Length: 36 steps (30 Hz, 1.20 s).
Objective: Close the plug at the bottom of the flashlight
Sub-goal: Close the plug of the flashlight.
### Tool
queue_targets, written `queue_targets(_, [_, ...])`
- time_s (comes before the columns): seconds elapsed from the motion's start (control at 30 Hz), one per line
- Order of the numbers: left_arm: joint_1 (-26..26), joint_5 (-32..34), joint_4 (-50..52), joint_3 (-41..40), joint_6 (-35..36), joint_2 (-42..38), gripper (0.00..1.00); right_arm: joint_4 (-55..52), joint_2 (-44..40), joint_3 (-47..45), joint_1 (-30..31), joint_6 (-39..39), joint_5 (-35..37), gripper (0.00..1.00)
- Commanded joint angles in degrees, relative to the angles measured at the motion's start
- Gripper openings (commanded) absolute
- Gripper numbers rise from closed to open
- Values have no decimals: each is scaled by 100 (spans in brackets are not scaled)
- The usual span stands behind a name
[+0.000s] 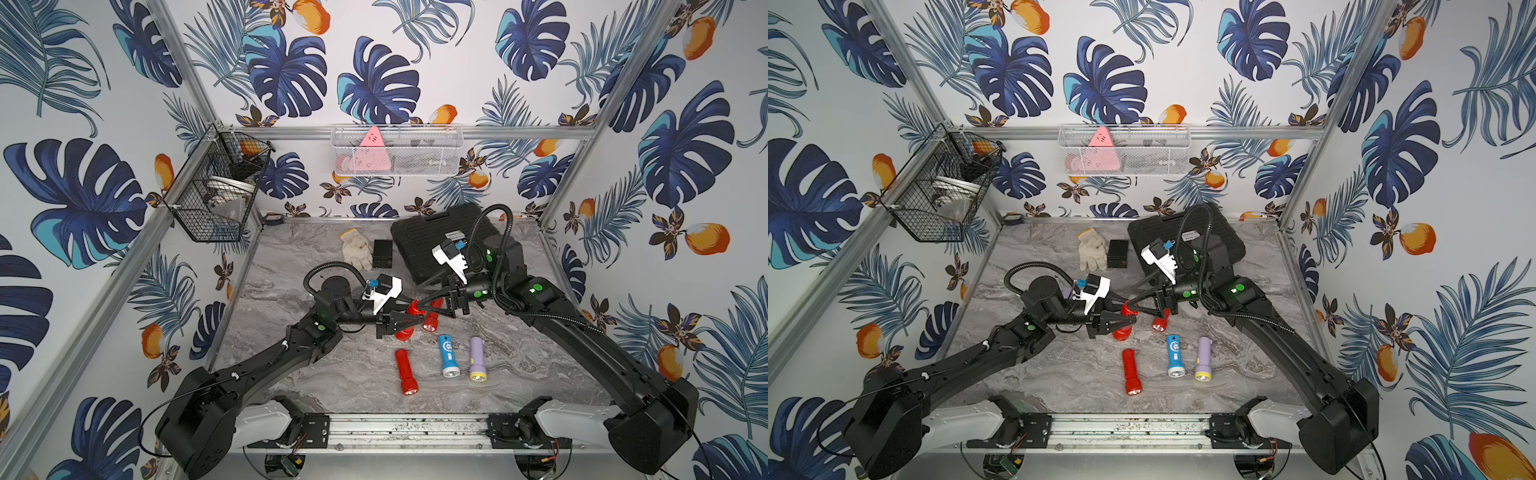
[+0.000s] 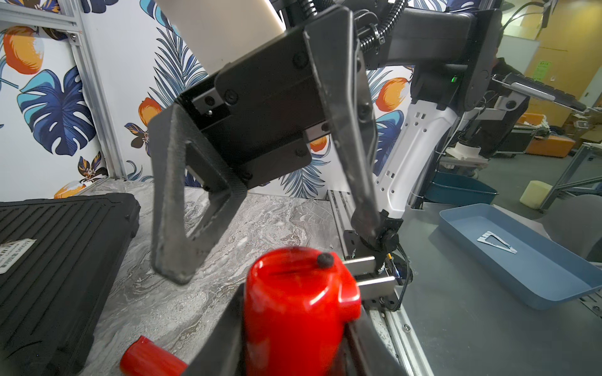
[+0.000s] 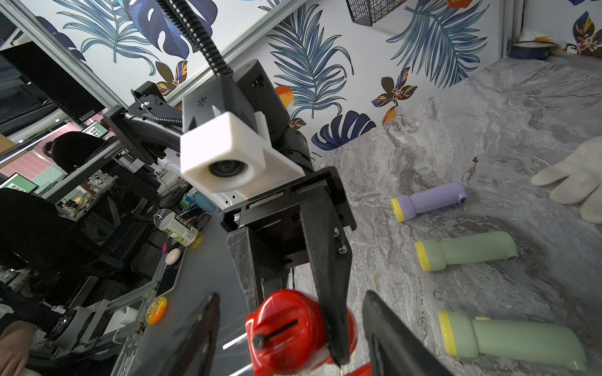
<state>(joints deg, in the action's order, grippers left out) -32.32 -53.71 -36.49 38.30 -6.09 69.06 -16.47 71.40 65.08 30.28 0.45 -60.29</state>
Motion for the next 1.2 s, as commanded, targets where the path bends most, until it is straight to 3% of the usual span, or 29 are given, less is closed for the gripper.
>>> queue_targets(0.0, [15, -95, -274, 29, -25, -7, 0, -129, -20, -157, 37, -125, -15, 70])
queue_targets(0.2, [10, -90, -250, 63, -61, -50, 0, -206, 42, -180, 73, -165, 53, 68])
queue_targets(0.43, [24, -140, -234, 73, -100, -88, 0, -193, -2, -197, 90, -176, 83, 58])
queue_targets(0.83, [24, -469, -180, 21, -130, -110, 0, -96, -136, -172, 83, -151, 38, 63])
queue_targets(1.17, [19, -450, -191, 54, -177, -218, 0, -195, 11, -188, 100, -159, 9, 54])
